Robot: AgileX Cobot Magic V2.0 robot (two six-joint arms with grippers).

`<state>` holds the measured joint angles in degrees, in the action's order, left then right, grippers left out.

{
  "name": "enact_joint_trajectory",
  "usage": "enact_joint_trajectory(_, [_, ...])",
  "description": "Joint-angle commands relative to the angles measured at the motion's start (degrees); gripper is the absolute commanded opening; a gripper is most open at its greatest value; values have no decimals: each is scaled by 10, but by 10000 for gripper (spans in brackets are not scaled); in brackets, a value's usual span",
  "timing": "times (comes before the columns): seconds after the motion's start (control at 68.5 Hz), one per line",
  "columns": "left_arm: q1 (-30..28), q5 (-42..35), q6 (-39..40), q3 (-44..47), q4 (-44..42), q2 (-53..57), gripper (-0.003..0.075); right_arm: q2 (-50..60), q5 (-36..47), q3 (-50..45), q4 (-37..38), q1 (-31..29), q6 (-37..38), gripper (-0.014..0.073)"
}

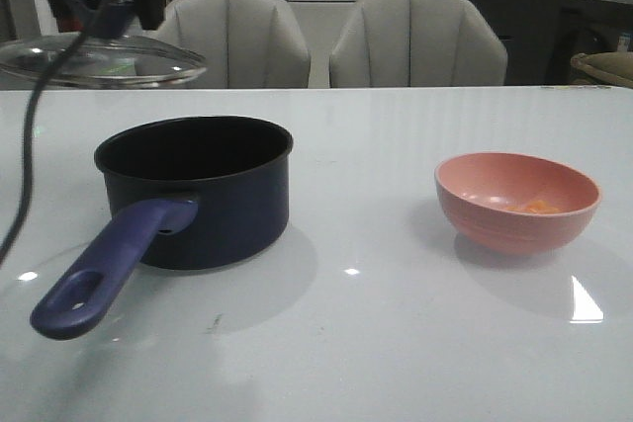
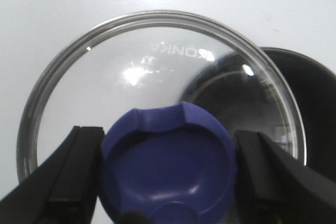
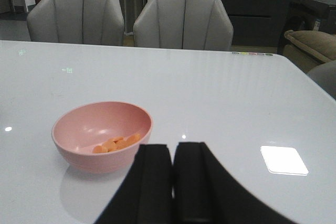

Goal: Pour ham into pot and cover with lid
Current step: 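Lift the glass lid off the pot and set it beside the pot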

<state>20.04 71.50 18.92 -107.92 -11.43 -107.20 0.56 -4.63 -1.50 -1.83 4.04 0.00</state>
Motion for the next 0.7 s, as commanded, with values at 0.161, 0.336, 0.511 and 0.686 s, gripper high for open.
enact_joint_trajectory(0.161, [-112, -76, -47, 112, 3, 116, 255, 12, 50, 3, 5, -2, 0, 150])
enact_joint_trajectory(0.336, [-214, -160, -117, 240, 104, 158, 255, 12, 50, 3, 5, -2, 0, 150])
enact_joint_trajectory(0.511, [-265, -242, -157, 356, 147, 162, 255, 12, 50, 3, 5, -2, 0, 150])
enact_joint_trajectory(0.686, [-265, -340, -164, 438, 156, 153, 255, 12, 50, 3, 5, -2, 0, 150])
